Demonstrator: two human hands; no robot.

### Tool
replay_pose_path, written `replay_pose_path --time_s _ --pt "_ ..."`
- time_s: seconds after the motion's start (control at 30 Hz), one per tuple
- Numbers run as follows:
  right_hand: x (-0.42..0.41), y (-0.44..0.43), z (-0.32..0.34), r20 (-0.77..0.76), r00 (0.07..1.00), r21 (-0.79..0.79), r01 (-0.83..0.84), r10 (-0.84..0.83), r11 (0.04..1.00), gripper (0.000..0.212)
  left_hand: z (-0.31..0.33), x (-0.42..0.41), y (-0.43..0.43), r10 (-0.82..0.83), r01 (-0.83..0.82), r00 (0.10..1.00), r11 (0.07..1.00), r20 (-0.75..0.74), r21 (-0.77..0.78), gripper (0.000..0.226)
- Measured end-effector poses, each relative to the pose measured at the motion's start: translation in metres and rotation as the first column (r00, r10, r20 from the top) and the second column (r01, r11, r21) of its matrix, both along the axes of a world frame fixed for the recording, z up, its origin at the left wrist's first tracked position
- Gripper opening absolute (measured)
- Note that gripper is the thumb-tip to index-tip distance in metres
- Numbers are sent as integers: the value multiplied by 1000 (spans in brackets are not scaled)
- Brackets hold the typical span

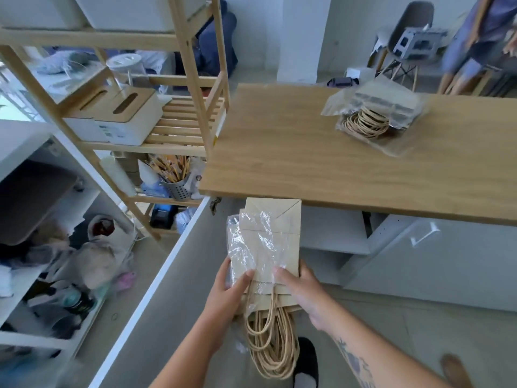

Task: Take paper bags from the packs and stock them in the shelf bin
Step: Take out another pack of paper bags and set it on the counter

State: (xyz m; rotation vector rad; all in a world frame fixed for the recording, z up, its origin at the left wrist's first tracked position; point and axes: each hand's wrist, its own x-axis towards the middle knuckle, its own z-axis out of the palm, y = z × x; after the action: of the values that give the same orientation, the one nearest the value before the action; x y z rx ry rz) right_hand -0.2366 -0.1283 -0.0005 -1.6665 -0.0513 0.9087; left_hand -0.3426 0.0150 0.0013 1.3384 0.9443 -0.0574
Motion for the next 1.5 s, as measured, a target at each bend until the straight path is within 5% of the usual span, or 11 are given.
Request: replay_pose_path --time_s 0.23,0.33,0.67,1.17,1.27,1.5 --pt "4 16 43 101 994 106 37 -47 994 28 42 6 20 1 -10 990 998 142 59 86" --pt "22 28 62 126 990 130 49 -65 990 40 61 23 31 -13 -2 980 997 197 77 89" --pt "140 67 106 192 975 211 75 -116 975 42 108 146 75 -92 45 965 981 244 189 88" --pt "385 157 92 122 992 88 -52 41 995 45 93 381 144 62 -80 991 985 116 150 48" --pt "402 170 87 95 990 62 -114 108 991 49 83 397 163 72 -80 996 984 59 161 72" --pt "422 180 101 202 978 51 -66 55 997 70 86 406 194 59 -54 998 965 -12 257 67"
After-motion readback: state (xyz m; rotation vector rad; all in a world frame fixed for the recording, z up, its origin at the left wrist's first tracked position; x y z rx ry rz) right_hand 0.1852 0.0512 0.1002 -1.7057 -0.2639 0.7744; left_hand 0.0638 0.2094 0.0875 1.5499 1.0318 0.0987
